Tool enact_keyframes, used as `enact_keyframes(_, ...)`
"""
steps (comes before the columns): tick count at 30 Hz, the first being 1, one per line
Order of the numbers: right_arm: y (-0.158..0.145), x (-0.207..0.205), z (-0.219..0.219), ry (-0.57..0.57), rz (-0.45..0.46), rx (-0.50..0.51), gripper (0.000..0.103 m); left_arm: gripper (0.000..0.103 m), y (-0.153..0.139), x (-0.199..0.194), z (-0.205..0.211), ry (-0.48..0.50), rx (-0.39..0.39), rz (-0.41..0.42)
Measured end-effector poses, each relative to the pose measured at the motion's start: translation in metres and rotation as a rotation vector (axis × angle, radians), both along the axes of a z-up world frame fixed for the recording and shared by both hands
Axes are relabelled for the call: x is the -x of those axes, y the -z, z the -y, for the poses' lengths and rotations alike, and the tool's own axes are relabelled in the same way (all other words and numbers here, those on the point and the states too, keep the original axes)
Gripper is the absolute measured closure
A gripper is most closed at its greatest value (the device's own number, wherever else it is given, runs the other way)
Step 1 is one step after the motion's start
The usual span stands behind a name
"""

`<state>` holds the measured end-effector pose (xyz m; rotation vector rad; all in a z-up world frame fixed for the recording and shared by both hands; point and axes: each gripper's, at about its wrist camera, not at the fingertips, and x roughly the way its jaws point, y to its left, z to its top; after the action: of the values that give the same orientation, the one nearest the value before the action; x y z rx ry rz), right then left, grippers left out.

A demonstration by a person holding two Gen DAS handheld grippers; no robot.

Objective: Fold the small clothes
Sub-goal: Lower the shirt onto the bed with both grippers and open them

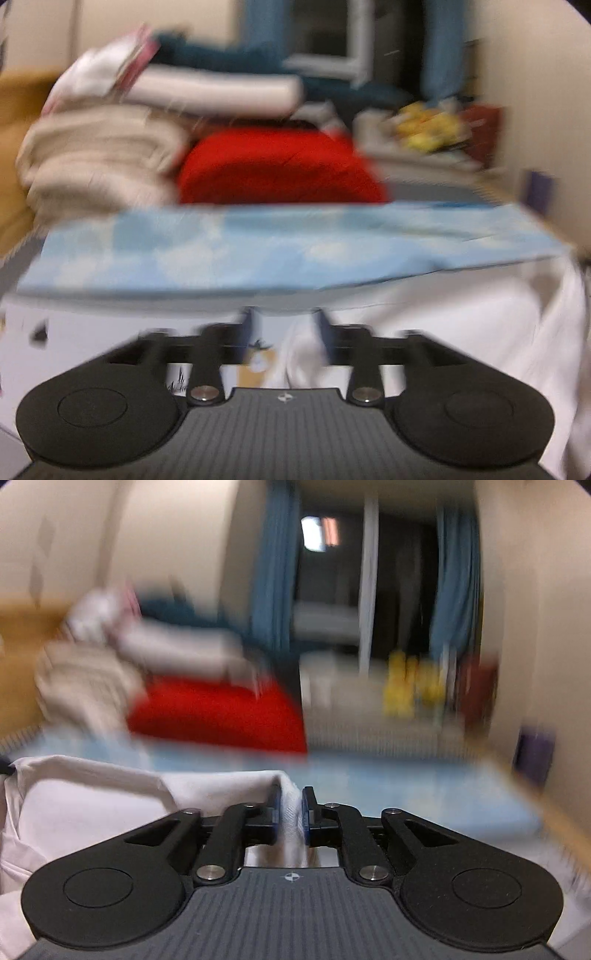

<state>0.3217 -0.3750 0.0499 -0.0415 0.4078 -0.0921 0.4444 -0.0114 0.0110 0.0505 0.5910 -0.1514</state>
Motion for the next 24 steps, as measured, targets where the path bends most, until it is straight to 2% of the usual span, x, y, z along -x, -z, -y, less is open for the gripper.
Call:
enact_keyframes(1, 0.028, -0.025, 0.004, 0.060, -0.086, -0.012, 0.090, 0.036, 0.019, -0.020, 0.000, -0.059, -0.007, -0.047)
enact_keyframes(3, 0.064, -0.036, 0.009, 0.118, -0.188, -0.041, 0.080, 0.035, 0.046, -0.033, -0.005, -0.080, 0.004, -0.115)
enact_keyframes(4, 0.076, -0.029, 0.012, 0.095, -0.192, -0.079, 0.074, 0.033, 0.057, -0.032, -0.012, -0.067, 0.018, -0.134)
enact_keyframes(5, 0.082, -0.014, 0.019, 0.074, -0.191, -0.110, 0.061, 0.028, 0.063, -0.028, -0.020, -0.054, 0.023, -0.139)
enact_keyframes(6, 0.088, 0.002, 0.026, 0.069, -0.197, -0.123, 0.052, 0.024, 0.068, -0.018, -0.029, -0.048, 0.023, -0.139)
enact_keyframes(9, 0.101, 0.065, 0.055, 0.098, -0.222, -0.132, 0.047, 0.023, 0.072, 0.029, -0.055, -0.063, 0.009, -0.134)
enact_keyframes(12, 0.102, 0.132, 0.078, 0.118, -0.349, -0.205, 0.046, 0.021, 0.055, 0.114, -0.072, -0.119, 0.019, -0.118)
enact_keyframes(13, 0.109, 0.153, 0.079, 0.125, -0.399, -0.225, 0.046, 0.020, 0.039, 0.158, -0.075, -0.146, 0.046, -0.104)
enact_keyframes(16, 0.121, 0.190, 0.068, 0.114, -0.528, -0.249, 0.046, 0.017, 0.025, 0.215, -0.089, -0.212, 0.171, -0.058)
enact_keyframes(19, 0.123, 0.222, 0.044, 0.099, -0.577, -0.187, 0.046, 0.017, 0.030, 0.237, -0.091, -0.266, 0.227, -0.027)
enact_keyframes(24, 0.123, 0.268, -0.003, -0.032, -0.635, -0.182, 0.046, 0.017, 0.044, 0.227, -0.083, -0.263, 0.193, -0.101)
